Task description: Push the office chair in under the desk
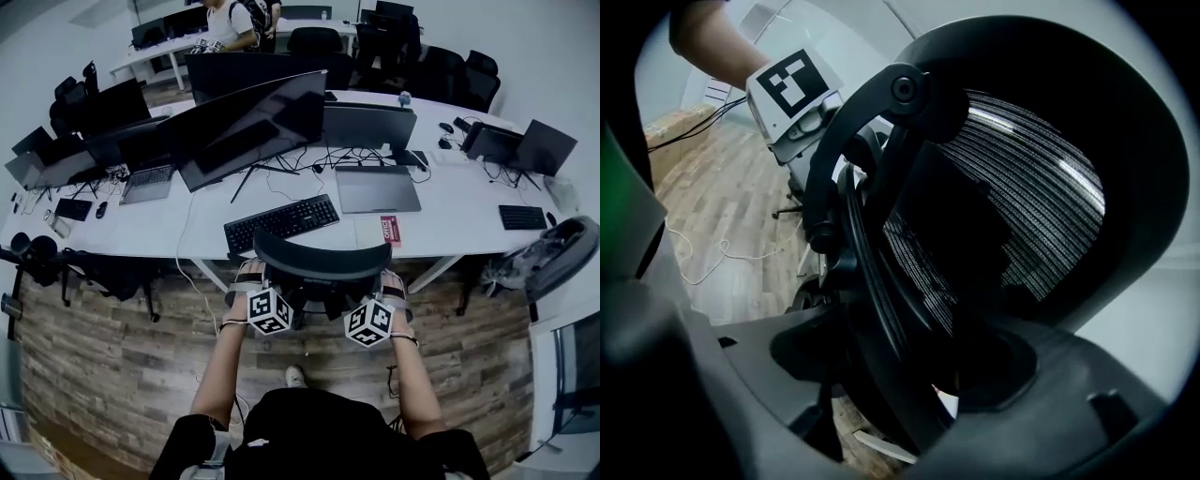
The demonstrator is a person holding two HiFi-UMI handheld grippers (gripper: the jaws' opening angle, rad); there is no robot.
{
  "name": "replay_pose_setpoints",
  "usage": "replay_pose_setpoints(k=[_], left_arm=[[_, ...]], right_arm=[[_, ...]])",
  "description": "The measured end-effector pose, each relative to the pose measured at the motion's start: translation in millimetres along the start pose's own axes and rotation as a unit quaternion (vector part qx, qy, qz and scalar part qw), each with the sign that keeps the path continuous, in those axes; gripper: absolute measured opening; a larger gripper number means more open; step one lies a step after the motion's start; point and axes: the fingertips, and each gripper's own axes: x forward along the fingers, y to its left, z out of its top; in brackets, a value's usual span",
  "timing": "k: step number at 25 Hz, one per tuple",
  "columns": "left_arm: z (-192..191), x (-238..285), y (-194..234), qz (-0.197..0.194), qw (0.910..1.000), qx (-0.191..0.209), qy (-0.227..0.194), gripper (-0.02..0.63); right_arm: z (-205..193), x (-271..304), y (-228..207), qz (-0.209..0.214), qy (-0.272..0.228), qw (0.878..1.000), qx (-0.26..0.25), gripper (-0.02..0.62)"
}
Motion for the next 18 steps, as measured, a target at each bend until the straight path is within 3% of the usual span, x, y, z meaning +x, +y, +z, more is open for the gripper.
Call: replay_pose_setpoints(k=[9,18], left_arm=[[-3,24,26,0.005,0.9989,0.002,-0.046,0.371],[-11,31,32,0.006,0.9984,0.008,-0.055,0.371]], right_arm=[[2,34,-22,-0.013,0.031,0.999,0.008,0.340],[5,55,-23,-0.051,0.058,0.997,-0.008,0.359]])
